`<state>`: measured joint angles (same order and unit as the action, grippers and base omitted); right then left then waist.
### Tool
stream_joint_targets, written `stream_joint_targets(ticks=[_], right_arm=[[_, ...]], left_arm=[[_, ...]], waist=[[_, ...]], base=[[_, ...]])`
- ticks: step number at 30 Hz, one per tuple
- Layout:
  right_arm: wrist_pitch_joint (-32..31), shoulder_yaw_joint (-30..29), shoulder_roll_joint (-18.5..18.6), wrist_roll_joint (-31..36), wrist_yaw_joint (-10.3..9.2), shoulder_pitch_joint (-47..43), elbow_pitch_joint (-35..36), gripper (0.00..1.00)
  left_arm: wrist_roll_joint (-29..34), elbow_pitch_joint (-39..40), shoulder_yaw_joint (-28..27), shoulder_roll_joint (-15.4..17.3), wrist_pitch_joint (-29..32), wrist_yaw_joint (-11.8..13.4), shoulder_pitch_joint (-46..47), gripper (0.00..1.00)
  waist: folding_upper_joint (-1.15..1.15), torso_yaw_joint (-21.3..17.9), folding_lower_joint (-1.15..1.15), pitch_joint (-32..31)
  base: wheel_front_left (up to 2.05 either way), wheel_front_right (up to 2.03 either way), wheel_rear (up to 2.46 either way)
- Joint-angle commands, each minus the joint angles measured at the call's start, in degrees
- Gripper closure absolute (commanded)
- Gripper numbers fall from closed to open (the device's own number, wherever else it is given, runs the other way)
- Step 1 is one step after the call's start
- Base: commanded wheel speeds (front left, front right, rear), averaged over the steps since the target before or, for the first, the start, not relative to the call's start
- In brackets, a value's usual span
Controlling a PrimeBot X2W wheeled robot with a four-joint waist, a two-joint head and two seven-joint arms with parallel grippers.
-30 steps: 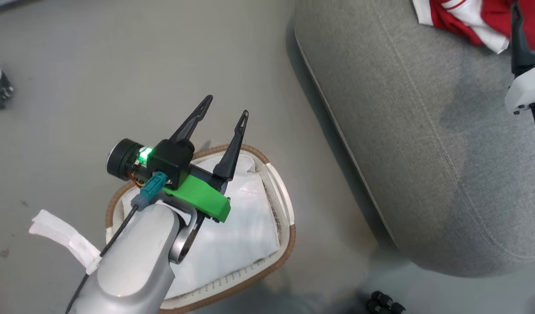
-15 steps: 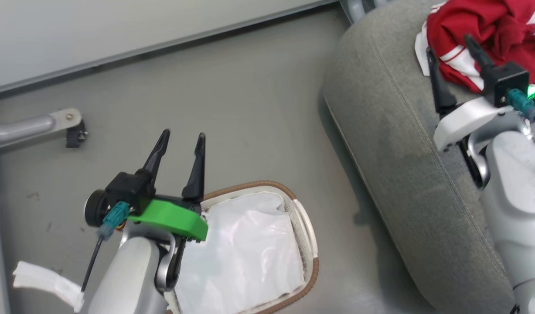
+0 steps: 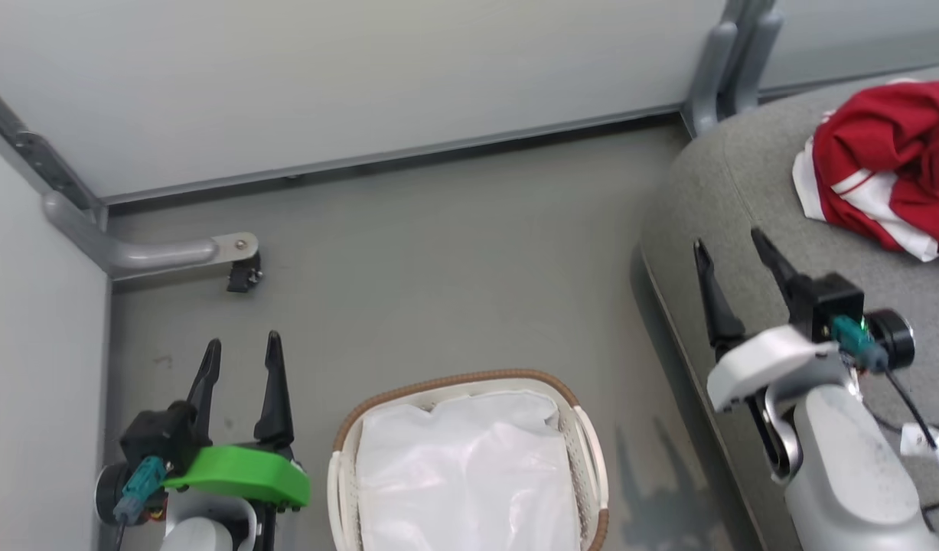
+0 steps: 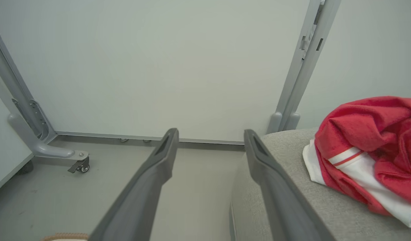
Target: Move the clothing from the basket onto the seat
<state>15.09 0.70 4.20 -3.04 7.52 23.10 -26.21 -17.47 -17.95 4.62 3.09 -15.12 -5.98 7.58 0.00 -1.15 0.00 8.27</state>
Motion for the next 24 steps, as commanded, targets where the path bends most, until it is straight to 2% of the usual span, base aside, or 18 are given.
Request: stream_joint_targets(ticks=[1, 5, 12, 24], right_arm=[[0.11, -0.76, -0.21, -0.34, -0.06, -2.4, 0.78, 0.0], [0.11, -2.04, -1.04, -0.75, -0.06, -7.53, 2.78, 0.0], [0.12, 0.11, -1.18, -4.09, -0.06, -15.14, 4.88, 0.0], [0.11, 1.68, -1.2, -3.69, -0.06, -17.62, 7.03, 0.0]], left_arm=[[0.31, 0.14, -0.44, -0.07, -0.04, -0.15, -1.49, 0.0], [0.21, -0.07, -0.88, -0.16, -0.04, -0.43, -3.98, 0.0], [-2.01, -0.51, -0.25, -0.18, -0.04, 0.06, -7.48, 0.0], [-2.75, -0.8, 1.09, -0.17, -0.04, 1.06, -8.5, 0.0]], waist=[[0.0, 2.99, 0.0, -3.2], [0.0, 3.77, 0.0, -4.87], [0.0, 4.47, 0.0, -6.95], [0.0, 4.0, 0.0, -7.42]], base=[[0.0, 0.0, 0.0], [0.0, 0.0, 0.0], [0.0, 0.0, 0.0], [0.0, 0.0, 0.0]])
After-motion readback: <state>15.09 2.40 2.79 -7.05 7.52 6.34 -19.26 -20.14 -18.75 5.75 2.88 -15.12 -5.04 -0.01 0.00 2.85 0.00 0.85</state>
